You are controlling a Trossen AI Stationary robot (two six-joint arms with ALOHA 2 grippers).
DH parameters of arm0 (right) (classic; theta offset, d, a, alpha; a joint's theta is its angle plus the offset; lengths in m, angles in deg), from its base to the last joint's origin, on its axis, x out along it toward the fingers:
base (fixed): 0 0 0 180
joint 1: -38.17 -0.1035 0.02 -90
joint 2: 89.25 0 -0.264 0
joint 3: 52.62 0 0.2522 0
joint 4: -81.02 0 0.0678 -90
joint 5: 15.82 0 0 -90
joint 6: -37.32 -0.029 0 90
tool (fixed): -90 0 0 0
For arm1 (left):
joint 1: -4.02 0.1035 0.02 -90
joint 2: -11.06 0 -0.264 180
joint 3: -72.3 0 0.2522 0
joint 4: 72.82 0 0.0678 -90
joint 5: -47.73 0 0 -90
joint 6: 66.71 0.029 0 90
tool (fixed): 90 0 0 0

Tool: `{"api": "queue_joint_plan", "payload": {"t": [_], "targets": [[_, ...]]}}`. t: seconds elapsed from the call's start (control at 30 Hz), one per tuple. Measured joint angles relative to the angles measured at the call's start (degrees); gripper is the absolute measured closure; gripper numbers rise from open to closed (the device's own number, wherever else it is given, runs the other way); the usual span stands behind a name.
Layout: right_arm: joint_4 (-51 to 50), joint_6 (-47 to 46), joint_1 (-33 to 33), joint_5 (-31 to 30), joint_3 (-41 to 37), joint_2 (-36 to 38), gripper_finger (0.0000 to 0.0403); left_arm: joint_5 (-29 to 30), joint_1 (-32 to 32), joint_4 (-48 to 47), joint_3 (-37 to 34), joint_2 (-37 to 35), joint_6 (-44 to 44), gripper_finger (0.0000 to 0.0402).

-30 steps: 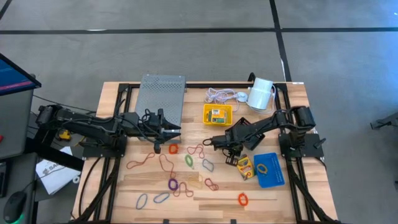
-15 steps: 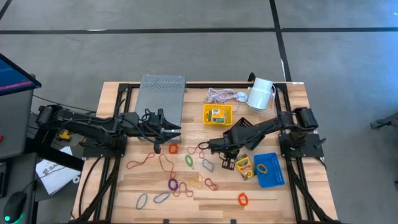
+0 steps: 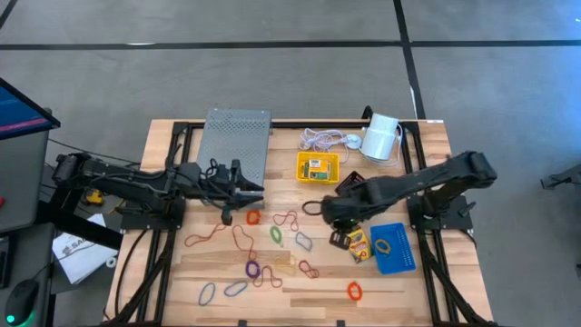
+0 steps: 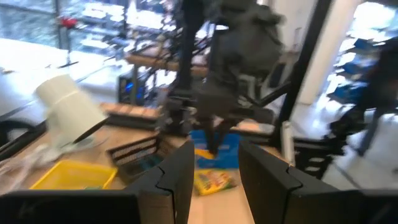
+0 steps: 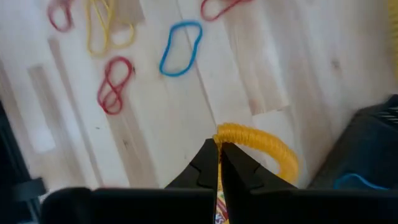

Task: Pick & Place Office Desk Supplies
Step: Put the yellow spring keychain into the blue bin

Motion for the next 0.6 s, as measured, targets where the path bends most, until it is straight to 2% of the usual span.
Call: {"api": "queue_joint_plan", "payload": {"t": [0.1,0.27,0.6], "targets": [[-2.31,-2.22,-0.95,-2.79,-0.02,4.49,0.0403,-3.03,-0.01,2.65,0.0,0.0,-0.01,0.0282],[-4.85,-8.18,-2.86,-5.88,-3.87,12.93,0.0403,-4.39,-0.01,3.7,0.0,0.0,-0.04,0.0282],[-4.05,-26.75,-14.13,-9.98,-19.09,27.38,0.0403,-4.39,0.0,4.74,-0.02,-0.36,-1.77,0.0282]]}}
